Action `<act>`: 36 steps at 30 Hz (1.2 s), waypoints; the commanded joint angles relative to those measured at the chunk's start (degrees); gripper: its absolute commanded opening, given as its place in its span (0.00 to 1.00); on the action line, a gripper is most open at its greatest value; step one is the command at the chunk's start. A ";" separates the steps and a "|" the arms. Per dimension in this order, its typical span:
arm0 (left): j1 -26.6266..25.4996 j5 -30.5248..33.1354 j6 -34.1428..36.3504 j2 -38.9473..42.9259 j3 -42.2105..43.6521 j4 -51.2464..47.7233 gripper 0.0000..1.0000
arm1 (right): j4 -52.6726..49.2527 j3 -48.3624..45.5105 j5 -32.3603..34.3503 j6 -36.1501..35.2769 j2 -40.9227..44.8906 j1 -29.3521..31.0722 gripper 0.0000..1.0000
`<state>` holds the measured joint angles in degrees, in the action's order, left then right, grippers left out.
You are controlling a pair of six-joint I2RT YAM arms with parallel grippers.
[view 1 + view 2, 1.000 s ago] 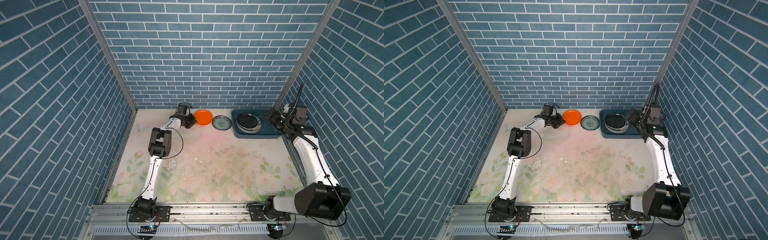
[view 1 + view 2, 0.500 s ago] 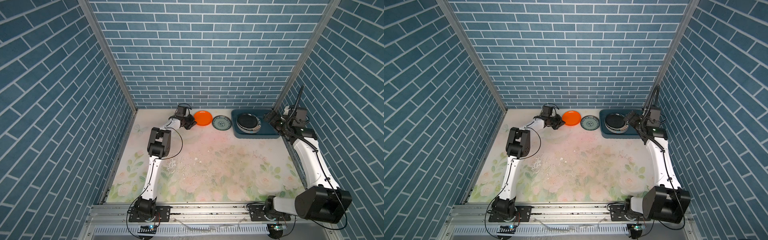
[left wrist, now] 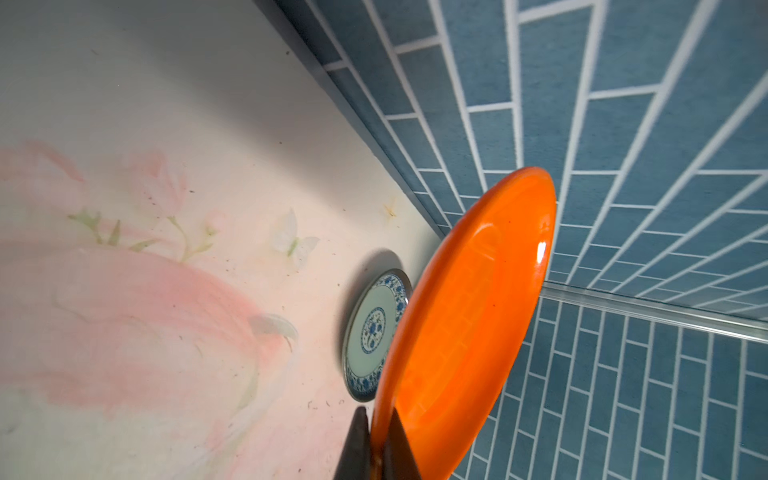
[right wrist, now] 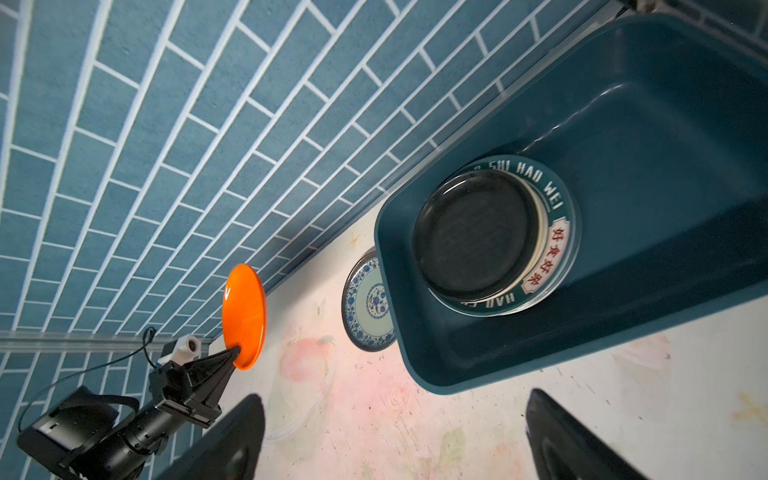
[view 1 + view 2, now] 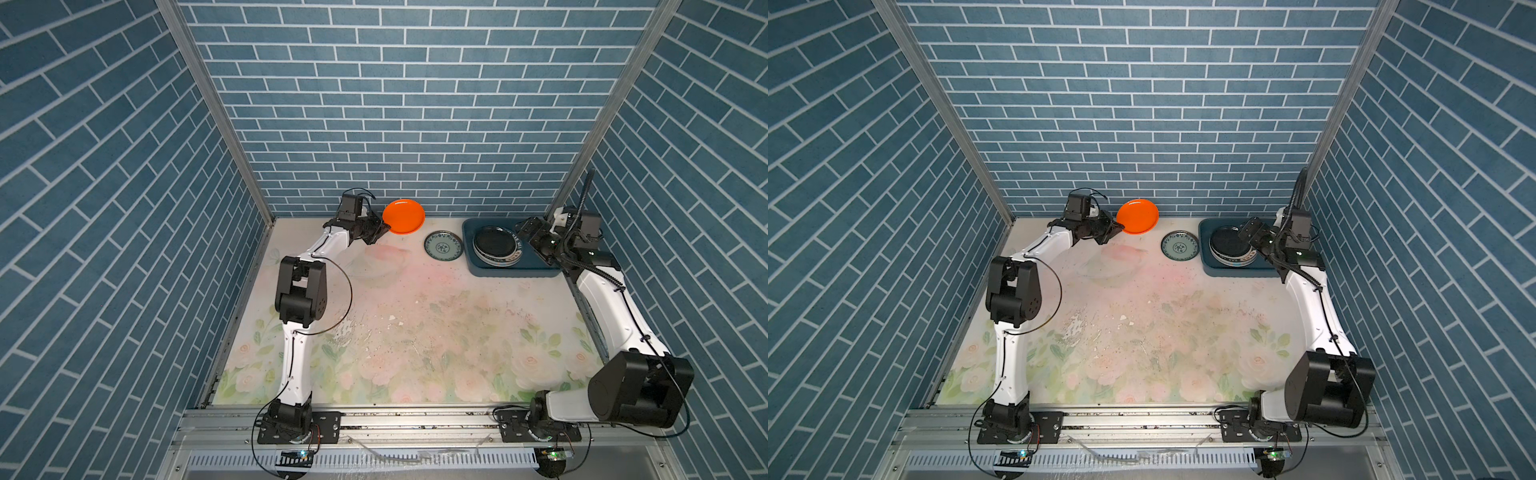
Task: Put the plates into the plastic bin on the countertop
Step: 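Grasp the orange plate rim with left gripper and lift it upright, then carry the orange plate toward the right gripper and let right gripper grasp it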
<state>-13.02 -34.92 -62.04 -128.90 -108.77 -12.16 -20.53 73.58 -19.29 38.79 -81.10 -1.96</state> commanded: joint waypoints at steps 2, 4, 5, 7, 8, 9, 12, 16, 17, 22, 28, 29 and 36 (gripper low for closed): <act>-0.21 -2.69 2.31 4.24 2.93 -1.94 0.00 | 2.63 3.60 -2.22 1.21 -3.31 2.87 0.99; -0.49 -2.70 3.15 6.06 4.02 -3.08 0.00 | 3.00 4.92 -2.97 1.25 -5.34 4.99 0.99; -0.67 -2.57 3.67 7.02 4.42 -3.87 0.00 | 3.11 5.74 -3.32 1.21 -6.38 6.14 0.99; -1.21 -2.26 5.00 8.48 4.63 -5.95 0.00 | 3.94 7.09 -4.33 1.27 -8.34 8.07 0.99; -1.54 -2.17 5.70 9.12 4.47 -7.06 0.00 | 4.35 7.92 -5.25 1.44 -9.48 9.02 0.99; -1.85 -2.13 6.34 9.49 4.13 -8.22 0.00 | 4.53 8.64 -5.96 1.55 -10.30 9.67 0.99; -2.94 -2.16 7.80 10.41 3.07 -10.71 0.00 | 4.78 12.13 -8.21 1.64 -13.93 12.22 0.97; -4.49 -3.57 8.85 10.17 0.63 -13.06 0.00 | 3.94 17.05 -11.49 1.73 -19.44 14.96 0.93; -4.96 -3.73 9.19 10.16 -0.10 -13.63 0.00 | 3.64 18.14 -12.05 1.65 -20.59 15.58 0.91; -6.22 -4.43 9.73 10.34 -1.86 -14.37 0.00 | 1.38 22.06 -12.20 1.59 -24.19 17.30 0.82; -6.92 -5.15 9.66 10.25 -2.91 -14.38 0.00 | 0.07 24.63 -12.08 1.72 -26.69 18.17 0.64; -7.00 -5.25 9.66 10.19 -3.11 -14.36 0.00 | -0.10 24.87 -12.17 1.73 -26.95 18.26 0.59; -7.37 -5.49 9.55 10.16 -4.42 -14.03 0.01 | -1.18 25.73 -12.88 1.56 -28.30 18.48 0.41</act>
<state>-19.81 -38.92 -53.28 -120.42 -110.80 -26.35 -20.08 97.78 -31.07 40.66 -108.22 16.19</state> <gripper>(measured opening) 0.077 0.413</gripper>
